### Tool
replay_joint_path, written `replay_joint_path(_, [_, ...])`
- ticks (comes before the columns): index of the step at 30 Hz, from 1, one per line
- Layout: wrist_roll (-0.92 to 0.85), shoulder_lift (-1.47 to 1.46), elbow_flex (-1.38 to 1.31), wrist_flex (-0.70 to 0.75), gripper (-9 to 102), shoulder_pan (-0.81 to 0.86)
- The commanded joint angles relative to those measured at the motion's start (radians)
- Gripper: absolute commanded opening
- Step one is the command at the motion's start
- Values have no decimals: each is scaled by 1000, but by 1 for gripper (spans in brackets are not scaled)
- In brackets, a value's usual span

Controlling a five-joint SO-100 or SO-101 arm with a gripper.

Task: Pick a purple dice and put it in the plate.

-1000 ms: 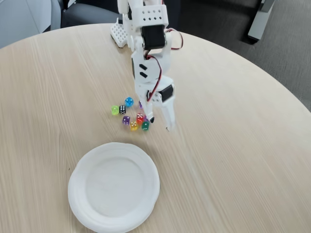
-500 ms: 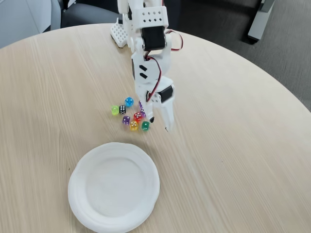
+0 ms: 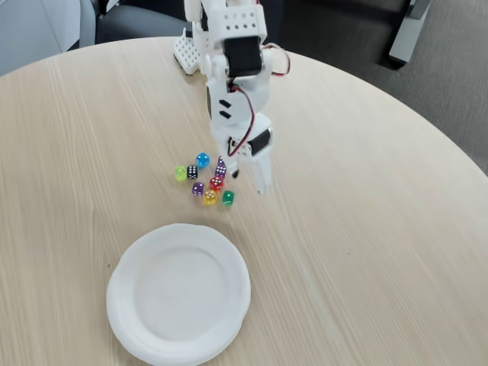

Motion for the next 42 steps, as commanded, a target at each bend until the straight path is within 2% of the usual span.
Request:
replay_joint_path(1, [9, 25, -140, 43, 24, 8])
replay_joint_path(6, [9, 15, -287, 107, 24, 8])
replay_joint_path(13, [9, 6, -308, 120, 25, 9])
replay_joint_path(17, [6, 5, -334, 195, 25, 9])
replay_joint_path(23, [-2, -48, -512, 278, 26, 11])
replay_joint_path(30, [-35, -265, -681, 278, 26, 143])
replay_joint_path(33, [-37, -291, -698, 281, 25, 198])
replay_joint_path(42, [57, -288, -684, 360, 24, 163])
